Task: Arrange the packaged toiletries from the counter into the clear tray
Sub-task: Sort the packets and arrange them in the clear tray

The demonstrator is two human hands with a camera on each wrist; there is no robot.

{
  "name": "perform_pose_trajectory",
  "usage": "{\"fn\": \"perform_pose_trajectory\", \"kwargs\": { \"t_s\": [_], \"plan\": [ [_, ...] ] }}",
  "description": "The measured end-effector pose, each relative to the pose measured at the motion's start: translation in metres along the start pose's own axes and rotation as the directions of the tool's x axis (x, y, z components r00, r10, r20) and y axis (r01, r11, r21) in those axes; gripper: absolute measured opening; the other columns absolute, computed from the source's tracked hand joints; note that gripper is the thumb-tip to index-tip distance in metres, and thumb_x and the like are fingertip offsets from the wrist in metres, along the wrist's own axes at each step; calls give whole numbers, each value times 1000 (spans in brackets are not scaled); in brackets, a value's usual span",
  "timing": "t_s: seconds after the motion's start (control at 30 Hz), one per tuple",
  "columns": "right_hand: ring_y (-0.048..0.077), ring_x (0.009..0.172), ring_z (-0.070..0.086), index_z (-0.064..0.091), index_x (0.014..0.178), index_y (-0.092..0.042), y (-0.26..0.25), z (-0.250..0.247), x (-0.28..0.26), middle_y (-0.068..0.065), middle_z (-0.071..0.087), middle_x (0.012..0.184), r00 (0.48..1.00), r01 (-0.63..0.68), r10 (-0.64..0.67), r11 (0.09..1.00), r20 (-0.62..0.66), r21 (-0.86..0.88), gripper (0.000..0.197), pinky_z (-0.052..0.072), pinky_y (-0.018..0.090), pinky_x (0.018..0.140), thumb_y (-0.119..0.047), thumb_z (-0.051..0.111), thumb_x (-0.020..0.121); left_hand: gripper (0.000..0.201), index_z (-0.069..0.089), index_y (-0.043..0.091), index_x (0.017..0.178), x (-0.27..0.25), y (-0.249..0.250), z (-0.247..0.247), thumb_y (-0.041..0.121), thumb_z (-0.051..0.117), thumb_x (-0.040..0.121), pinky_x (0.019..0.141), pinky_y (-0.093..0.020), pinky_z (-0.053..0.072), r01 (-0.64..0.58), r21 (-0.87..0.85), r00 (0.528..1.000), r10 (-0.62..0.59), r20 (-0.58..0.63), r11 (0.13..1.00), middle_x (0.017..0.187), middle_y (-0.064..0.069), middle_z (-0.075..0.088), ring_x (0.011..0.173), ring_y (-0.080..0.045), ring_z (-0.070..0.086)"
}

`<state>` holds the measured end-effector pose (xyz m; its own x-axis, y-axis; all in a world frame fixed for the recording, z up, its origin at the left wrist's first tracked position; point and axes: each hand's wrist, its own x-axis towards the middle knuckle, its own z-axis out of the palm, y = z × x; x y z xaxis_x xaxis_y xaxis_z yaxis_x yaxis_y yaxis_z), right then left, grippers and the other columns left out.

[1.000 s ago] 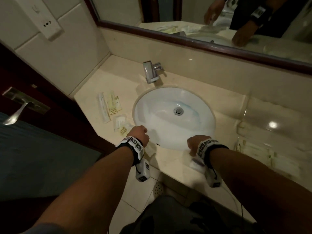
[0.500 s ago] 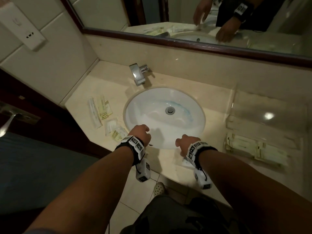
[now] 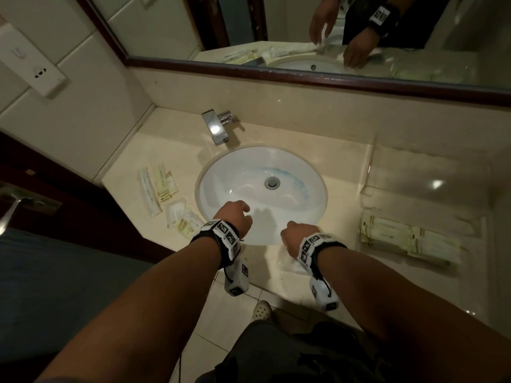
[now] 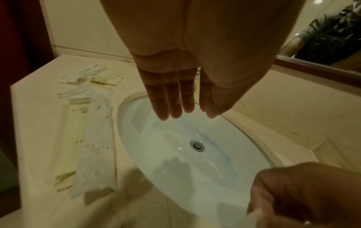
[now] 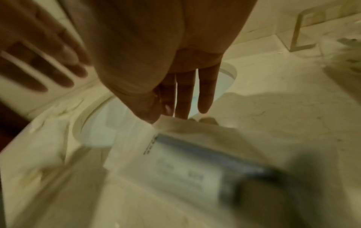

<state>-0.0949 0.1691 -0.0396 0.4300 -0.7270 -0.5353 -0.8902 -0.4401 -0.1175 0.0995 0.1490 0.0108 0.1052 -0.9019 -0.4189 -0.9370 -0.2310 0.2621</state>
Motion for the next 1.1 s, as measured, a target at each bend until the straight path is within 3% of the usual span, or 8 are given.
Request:
{"fn": "perform_pose_trajectory", "kwargs": {
  "t_s": [0.2, 0.3, 0.4, 0.5, 0.6, 0.67, 0.97, 1.1],
  "plan": [
    [26, 75, 65, 55, 73, -18, 29, -44, -2, 5, 65, 80, 977, -121, 179, 912, -115, 392, 19, 53, 32, 72, -17, 44, 89, 35, 61, 17, 125, 3, 18, -8, 27, 54, 92, 91, -31, 46, -2, -63, 1000, 1, -8, 998, 125, -3, 63, 114, -23, 59],
    [29, 73, 64, 59, 73, -14, 54, -68, -14, 5, 63, 74, 940, -162, 303, 803, -159, 573, 19, 56, 34, 71, -17, 45, 87, 21, 68, 9, 91, 3, 38, -18, 21, 51, 93, 79, -34, 47, -90, -74, 996, 89, -10, 993, 98, -16, 68, 96, -34, 63],
    [31, 64, 64, 66, 72, -17, 77, -85, -32, 14, 67, 74, 910, -135, 396, 562, -122, 816, 16, 57, 38, 59, -12, 51, 78, 25, 56, 11, 74, 2, 64, -24, 22, 46, 94, 70, -37, 46, -185, -122, 983, 184, -18, 975, 77, -12, 60, 78, -32, 57],
    [26, 58, 54, 60, 59, -22, 95, -93, -56, 18, 59, 73, 888, -67, 449, 341, -100, 938, 17, 46, 31, 51, -11, 53, 69, 21, 62, 14, 98, -2, 96, -21, 31, 51, 96, 80, -37, 48, -245, -236, 967, 255, 12, 940, 95, -9, 65, 88, -29, 60],
    [21, 53, 50, 54, 74, -17, 108, -101, -78, 11, 53, 68, 873, -20, 485, 147, -55, 989, 21, 46, 28, 50, 1, 51, 86, 53, 54, 17, 132, -7, 126, -13, 41, 67, 86, 87, -34, 52, -224, -376, 958, 275, 86, 899, 115, -3, 65, 101, -23, 63],
    [18, 49, 46, 50, 76, -15, 117, -104, -93, 8, 49, 66, 882, 33, 469, 23, -40, 999, 25, 45, 25, 47, 4, 47, 91, 65, 50, 21, 134, -12, 144, -9, 43, 76, 78, 79, -29, 51, -260, -411, 933, 337, 127, 874, 115, 1, 64, 97, -17, 64],
    [18, 63, 64, 53, 91, -13, 148, -102, -145, 9, 60, 83, 785, 200, 618, -188, -42, 962, 12, 57, 28, 55, -3, 56, 95, 31, 61, 10, 107, -32, 201, -4, 18, 77, 82, 72, -38, 58, -256, -614, 864, 462, 201, 746, 92, -12, 71, 84, -30, 70],
    [19, 58, 65, 53, 96, -15, 160, -89, -157, 12, 66, 84, 657, 30, 753, -46, 15, 998, 17, 53, 27, 50, -4, 62, 86, 26, 63, 13, 112, -34, 221, -1, 13, 71, 88, 69, -41, 62, -287, -592, 850, 485, 205, 753, 96, -14, 70, 80, -31, 70]
  ]
}}
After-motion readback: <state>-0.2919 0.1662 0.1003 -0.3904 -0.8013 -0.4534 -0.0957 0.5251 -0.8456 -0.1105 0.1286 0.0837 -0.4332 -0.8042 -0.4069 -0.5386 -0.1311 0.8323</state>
